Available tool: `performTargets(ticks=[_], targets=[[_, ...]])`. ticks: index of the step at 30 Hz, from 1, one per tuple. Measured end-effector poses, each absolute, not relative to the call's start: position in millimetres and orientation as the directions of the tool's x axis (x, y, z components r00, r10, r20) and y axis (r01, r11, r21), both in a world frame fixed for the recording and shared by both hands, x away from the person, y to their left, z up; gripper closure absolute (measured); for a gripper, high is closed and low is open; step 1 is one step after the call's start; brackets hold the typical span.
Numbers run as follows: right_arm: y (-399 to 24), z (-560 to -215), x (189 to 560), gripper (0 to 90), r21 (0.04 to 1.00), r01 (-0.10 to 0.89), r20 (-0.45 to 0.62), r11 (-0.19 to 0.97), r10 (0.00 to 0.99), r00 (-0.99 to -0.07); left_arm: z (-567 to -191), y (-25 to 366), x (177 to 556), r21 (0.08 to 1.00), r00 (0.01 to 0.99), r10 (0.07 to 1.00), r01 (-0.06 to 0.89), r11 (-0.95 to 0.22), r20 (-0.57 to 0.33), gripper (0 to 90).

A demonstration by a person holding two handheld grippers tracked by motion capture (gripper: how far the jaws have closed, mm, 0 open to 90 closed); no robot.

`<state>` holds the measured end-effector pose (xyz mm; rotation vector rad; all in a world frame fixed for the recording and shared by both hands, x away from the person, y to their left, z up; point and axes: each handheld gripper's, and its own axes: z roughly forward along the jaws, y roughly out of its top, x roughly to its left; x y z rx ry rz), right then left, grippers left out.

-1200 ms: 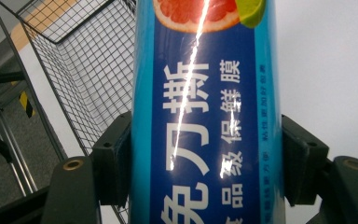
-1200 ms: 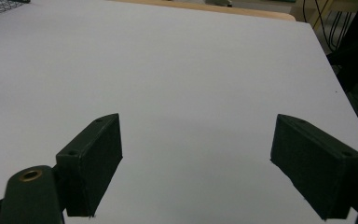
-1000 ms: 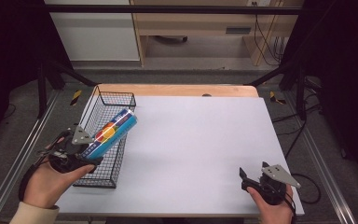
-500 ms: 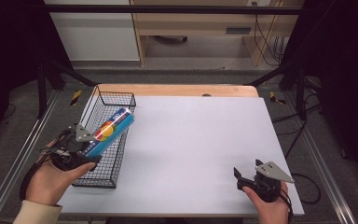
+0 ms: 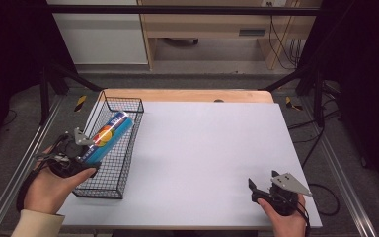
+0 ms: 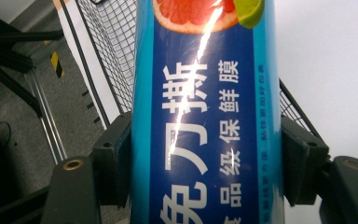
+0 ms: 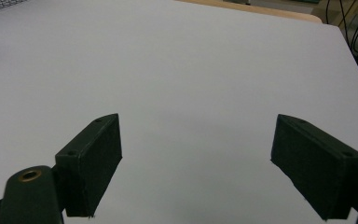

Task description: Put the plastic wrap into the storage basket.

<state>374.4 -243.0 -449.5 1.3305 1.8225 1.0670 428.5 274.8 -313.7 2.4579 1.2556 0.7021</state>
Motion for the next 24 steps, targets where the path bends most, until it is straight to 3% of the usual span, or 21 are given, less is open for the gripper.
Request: performTargets(ticks=[24], targets=[[-243.1,-449.5,373.9,16.3,0.884,0.44,-0.025,0.158,0.956,-0.292,-328.8,271.5,458.8,0.37,0.453,0.842,0.759,-0.536,0.293,32.1]])
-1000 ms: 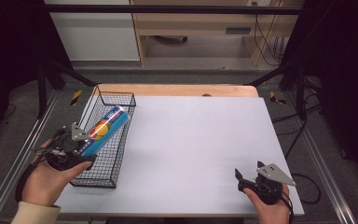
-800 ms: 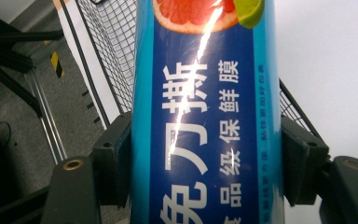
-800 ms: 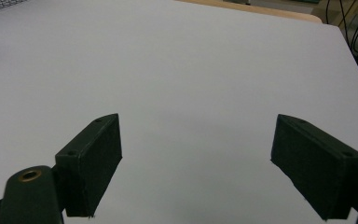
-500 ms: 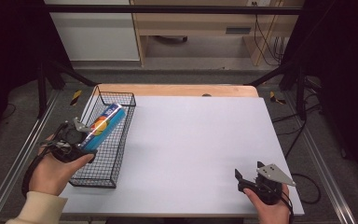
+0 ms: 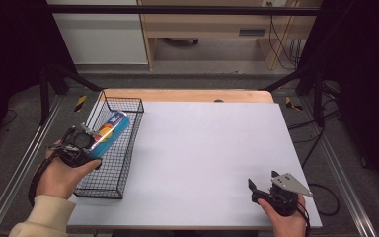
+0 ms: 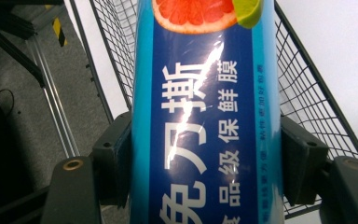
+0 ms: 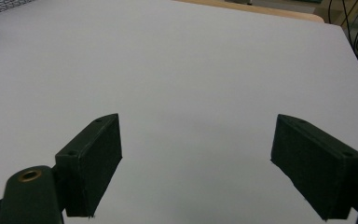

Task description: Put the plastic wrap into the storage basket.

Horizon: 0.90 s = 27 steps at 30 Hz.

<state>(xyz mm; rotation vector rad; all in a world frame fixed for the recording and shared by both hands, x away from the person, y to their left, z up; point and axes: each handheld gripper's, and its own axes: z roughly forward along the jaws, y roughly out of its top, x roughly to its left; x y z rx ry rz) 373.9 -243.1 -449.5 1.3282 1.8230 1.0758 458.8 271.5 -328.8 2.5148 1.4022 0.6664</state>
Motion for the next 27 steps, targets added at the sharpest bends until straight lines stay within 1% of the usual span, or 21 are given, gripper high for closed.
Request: performTargets(ticks=[27], targets=[[-242.9,-449.1,373.3,16.3,0.882,0.446,-0.012,0.149,0.955,-0.295,-337.7,267.7,470.0,0.325,0.437,0.842,0.784,-0.529,0.316,32.0]])
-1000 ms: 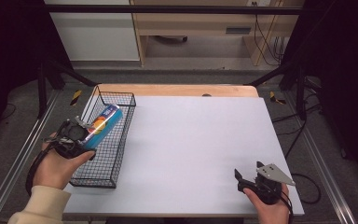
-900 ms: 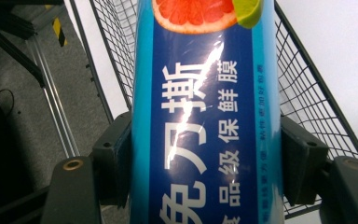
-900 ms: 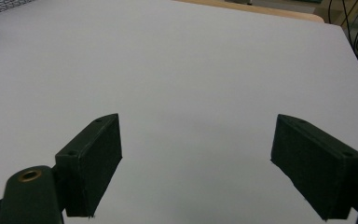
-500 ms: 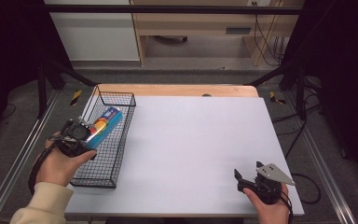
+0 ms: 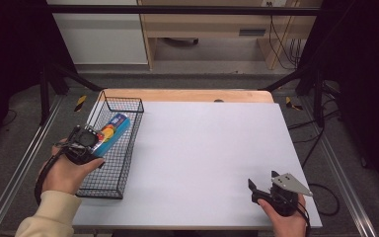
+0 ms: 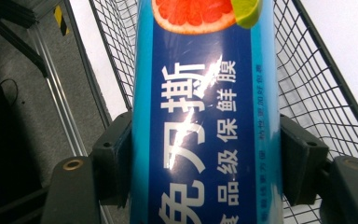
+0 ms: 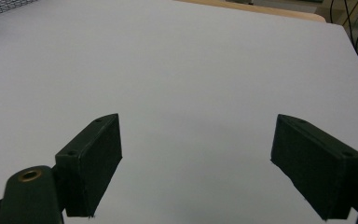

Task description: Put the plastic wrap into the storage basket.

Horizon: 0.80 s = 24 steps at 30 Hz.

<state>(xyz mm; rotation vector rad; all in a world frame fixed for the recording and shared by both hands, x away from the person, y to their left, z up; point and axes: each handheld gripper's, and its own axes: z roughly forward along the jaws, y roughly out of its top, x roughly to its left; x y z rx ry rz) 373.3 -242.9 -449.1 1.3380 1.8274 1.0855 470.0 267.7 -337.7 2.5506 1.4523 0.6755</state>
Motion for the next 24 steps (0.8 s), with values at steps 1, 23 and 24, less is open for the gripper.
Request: performTargets(ticks=[1,23,24], targets=[[-242.8,-449.1,373.2,16.3,0.882,0.447,-0.012,0.149,0.956,-0.294,-337.8,268.0,470.3,0.324,0.439,0.841,0.784,-0.53,0.317,32.0],[-242.7,-449.3,373.2,16.3,0.882,0.447,-0.011,0.148,0.956,-0.293,-348.8,271.1,475.8,0.301,0.431,0.854,0.806,-0.509,0.291,32.1],[-243.1,-449.8,373.8,16.4,0.883,0.444,-0.019,0.155,0.955,-0.295,-348.9,271.1,476.4,0.299,0.431,0.854,0.807,-0.509,0.291,32.1]])
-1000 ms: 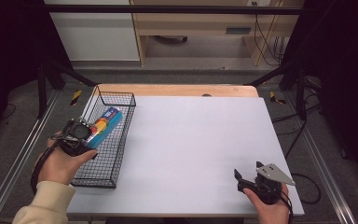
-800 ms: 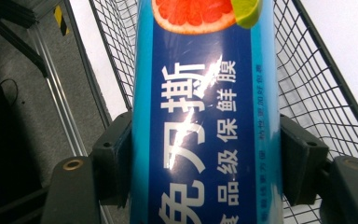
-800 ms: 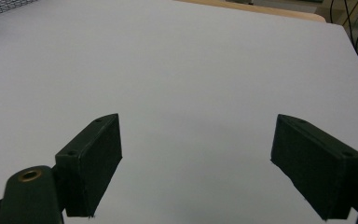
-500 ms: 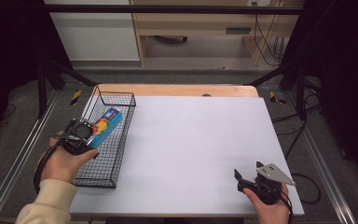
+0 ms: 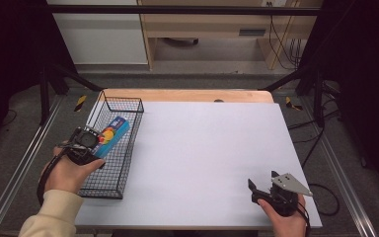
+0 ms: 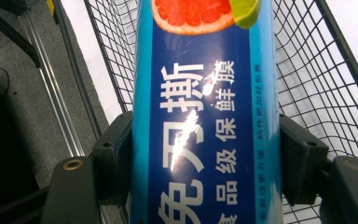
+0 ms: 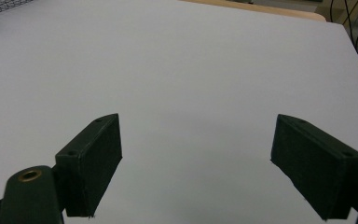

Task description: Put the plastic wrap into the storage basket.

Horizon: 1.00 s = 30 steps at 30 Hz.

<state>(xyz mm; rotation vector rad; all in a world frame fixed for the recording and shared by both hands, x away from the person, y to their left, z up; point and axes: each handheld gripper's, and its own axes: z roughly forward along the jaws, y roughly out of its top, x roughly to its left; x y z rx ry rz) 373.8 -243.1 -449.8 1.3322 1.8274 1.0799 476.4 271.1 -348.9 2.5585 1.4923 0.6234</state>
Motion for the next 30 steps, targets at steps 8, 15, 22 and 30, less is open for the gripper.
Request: performTargets(ticks=[8,15,22,30], targets=[[-242.8,-449.6,373.4,16.4,0.883,0.444,-0.019,0.154,0.955,-0.295,-350.2,270.1,478.6,0.299,0.423,0.861,0.814,-0.498,0.284,32.0],[-243.2,-449.3,373.1,16.4,0.883,0.444,-0.015,0.151,0.955,-0.295,-351.2,268.7,481.7,0.29,0.421,0.861,0.818,-0.496,0.286,32.0],[-242.9,-449.1,372.8,16.4,0.882,0.446,-0.012,0.15,0.955,-0.296,-355.0,265.5,484.7,0.275,0.417,0.858,0.824,-0.496,0.299,32.1],[-243.0,-449.9,373.3,16.4,0.881,0.447,-0.016,0.155,0.954,-0.298,-359.8,263.8,489.1,0.247,0.414,0.861,0.837,-0.487,0.294,32.0]])
